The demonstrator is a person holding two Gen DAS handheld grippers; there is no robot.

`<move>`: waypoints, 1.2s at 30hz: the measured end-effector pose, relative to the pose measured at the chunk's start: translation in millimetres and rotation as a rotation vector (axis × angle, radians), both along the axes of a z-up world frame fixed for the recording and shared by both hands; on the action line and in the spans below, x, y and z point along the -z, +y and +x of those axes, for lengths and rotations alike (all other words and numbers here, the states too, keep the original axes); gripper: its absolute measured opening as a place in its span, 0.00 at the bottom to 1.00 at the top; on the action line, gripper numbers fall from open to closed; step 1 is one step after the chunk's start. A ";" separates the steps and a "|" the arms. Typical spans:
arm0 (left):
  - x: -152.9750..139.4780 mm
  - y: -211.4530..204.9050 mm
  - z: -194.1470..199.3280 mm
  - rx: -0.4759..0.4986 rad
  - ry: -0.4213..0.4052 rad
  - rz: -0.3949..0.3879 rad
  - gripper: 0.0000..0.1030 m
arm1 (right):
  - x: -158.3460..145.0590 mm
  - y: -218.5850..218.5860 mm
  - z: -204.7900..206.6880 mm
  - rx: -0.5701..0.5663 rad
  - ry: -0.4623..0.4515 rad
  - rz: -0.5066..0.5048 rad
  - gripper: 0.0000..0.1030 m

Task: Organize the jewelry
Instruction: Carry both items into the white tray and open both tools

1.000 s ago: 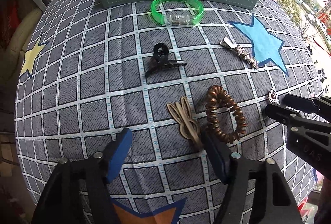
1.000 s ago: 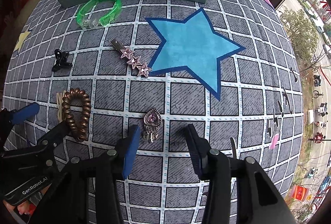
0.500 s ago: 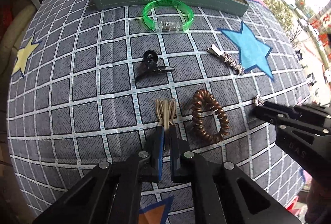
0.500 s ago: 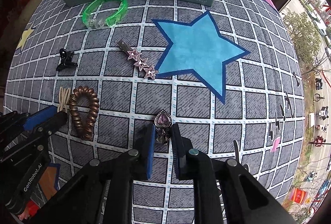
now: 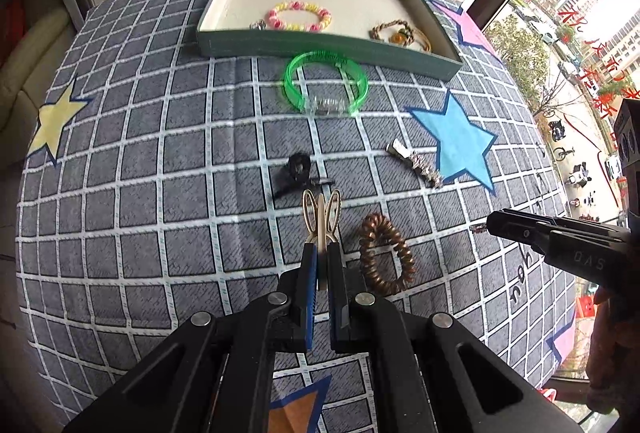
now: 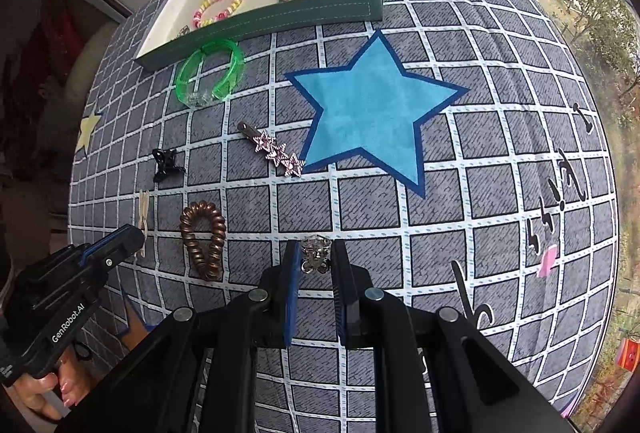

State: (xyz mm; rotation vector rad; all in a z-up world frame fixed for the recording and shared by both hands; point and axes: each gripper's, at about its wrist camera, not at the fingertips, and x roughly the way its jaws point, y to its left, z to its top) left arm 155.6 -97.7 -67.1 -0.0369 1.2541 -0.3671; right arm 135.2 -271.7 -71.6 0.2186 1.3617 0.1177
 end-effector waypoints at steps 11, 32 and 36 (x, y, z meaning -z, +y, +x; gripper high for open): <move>-29.7 25.1 21.8 0.016 -0.060 -0.003 0.16 | -35.7 -20.2 28.5 0.021 -0.065 0.067 0.16; -52.1 32.8 126.4 -0.059 -0.209 -0.008 0.16 | -72.2 -20.8 154.4 0.015 -0.174 0.120 0.16; -40.1 23.3 147.6 -0.067 -0.199 0.007 0.16 | -61.3 -19.3 175.9 0.018 -0.167 0.123 0.16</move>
